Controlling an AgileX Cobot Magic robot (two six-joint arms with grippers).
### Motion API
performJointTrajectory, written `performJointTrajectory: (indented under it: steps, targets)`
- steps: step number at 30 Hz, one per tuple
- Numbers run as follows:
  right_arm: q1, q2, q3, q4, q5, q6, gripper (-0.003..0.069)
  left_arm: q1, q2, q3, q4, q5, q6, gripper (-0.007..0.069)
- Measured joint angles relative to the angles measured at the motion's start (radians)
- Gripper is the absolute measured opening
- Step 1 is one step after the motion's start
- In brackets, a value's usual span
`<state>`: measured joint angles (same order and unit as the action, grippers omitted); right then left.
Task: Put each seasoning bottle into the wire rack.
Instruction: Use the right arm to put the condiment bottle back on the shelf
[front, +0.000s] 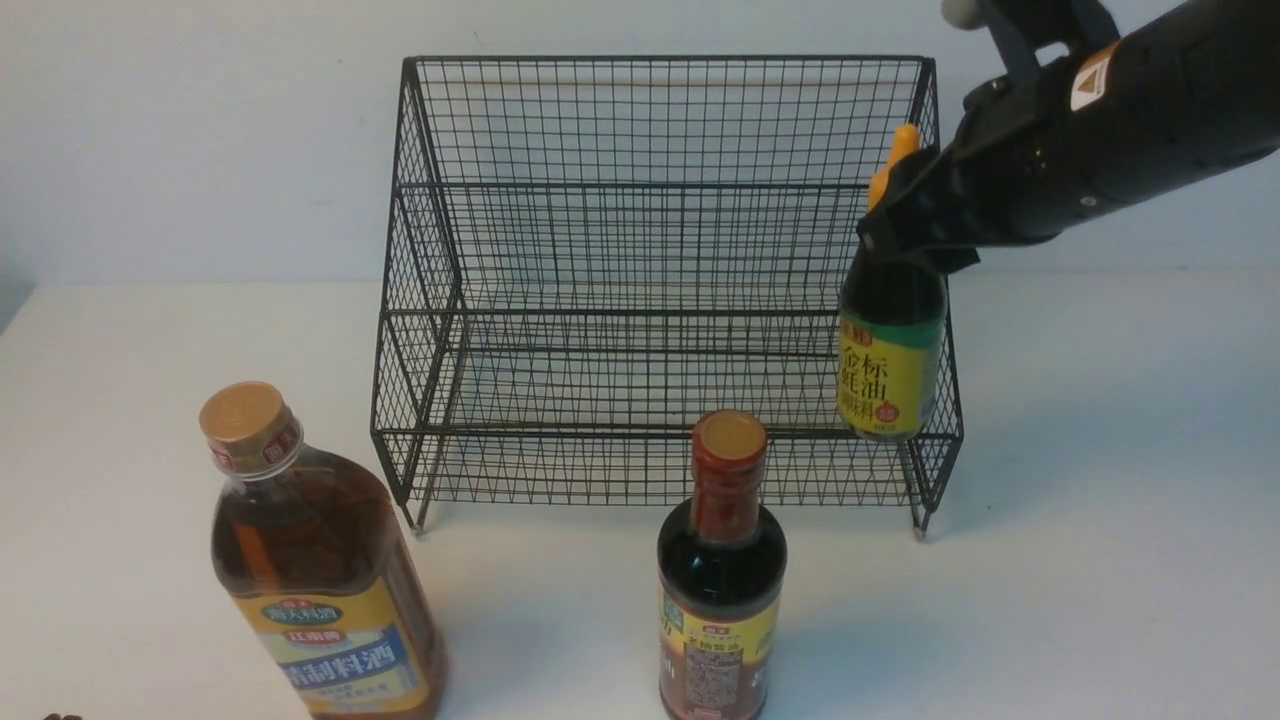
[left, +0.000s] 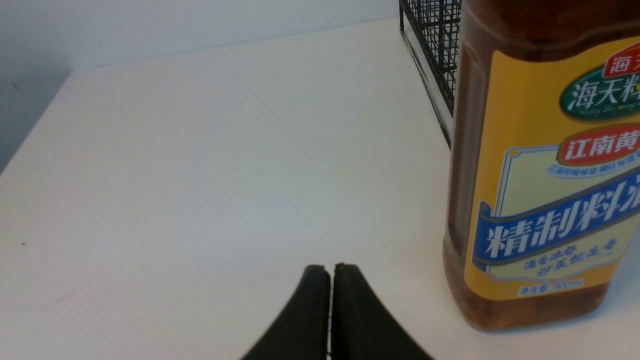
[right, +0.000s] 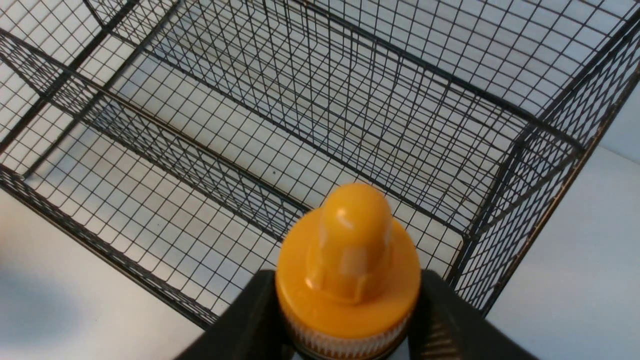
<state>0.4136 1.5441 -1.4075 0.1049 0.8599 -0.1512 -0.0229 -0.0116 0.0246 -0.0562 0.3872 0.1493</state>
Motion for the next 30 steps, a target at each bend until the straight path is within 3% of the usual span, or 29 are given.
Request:
performJointTrajectory:
  steps: [16, 30]
  targets:
    - [-0.037, 0.011, 0.009, -0.026, 0.004, 0.001, 0.0301, 0.000, 0.000, 0.000, 0.000, 0.000, 0.000, -0.0008]
    - [-0.078, 0.031, 0.021, 0.034, 0.051, 0.001, 0.0301, 0.000, 0.000, 0.000, 0.000, 0.000, 0.000, -0.0008]
